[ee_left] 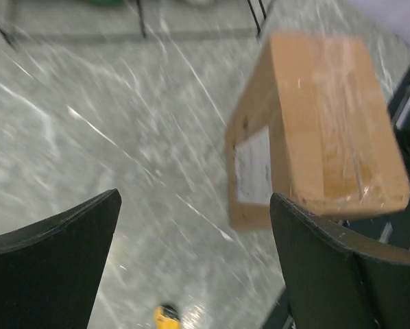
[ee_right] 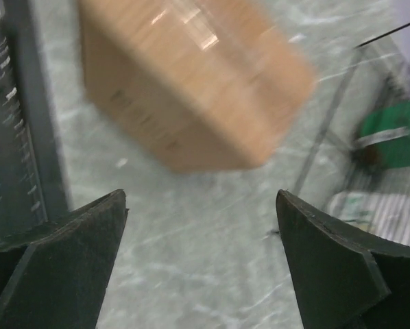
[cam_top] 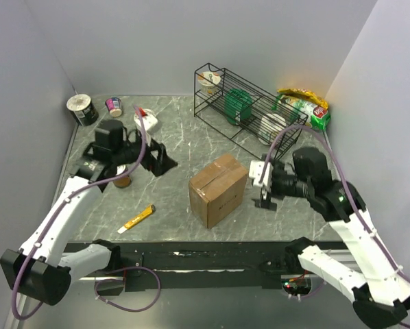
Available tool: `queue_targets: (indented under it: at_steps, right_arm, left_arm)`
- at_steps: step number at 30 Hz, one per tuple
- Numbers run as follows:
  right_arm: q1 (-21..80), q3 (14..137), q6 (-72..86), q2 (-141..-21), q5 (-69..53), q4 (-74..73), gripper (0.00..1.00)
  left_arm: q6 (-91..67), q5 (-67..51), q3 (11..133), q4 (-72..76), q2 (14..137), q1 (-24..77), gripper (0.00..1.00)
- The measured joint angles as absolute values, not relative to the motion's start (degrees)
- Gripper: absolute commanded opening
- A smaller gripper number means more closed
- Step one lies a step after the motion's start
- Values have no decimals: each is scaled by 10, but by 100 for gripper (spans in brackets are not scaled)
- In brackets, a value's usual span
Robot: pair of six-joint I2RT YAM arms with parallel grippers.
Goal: Unpack the express box
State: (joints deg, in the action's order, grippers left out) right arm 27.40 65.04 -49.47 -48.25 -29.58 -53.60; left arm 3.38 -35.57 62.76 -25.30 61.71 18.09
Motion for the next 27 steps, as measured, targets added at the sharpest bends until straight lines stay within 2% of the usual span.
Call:
queue_targets:
  at_steps: [4, 12, 21, 27]
  right_arm:
    - [274, 583, -511, -463, -303, -554, 72]
    - [278, 382, -414, -515, -302, -357, 58]
    - [285, 379, -251, -640, -283, -158, 57]
    - [307, 431, -196, -729, -282, -81, 59]
  left_arm:
    - [23, -327, 577, -242, 622, 210, 99]
    - [-25, -270, 523, -153, 671, 225, 99]
    - [-69, -278, 505, -114, 701, 225, 99]
    - [-54, -291, 503, -131, 676, 225, 99]
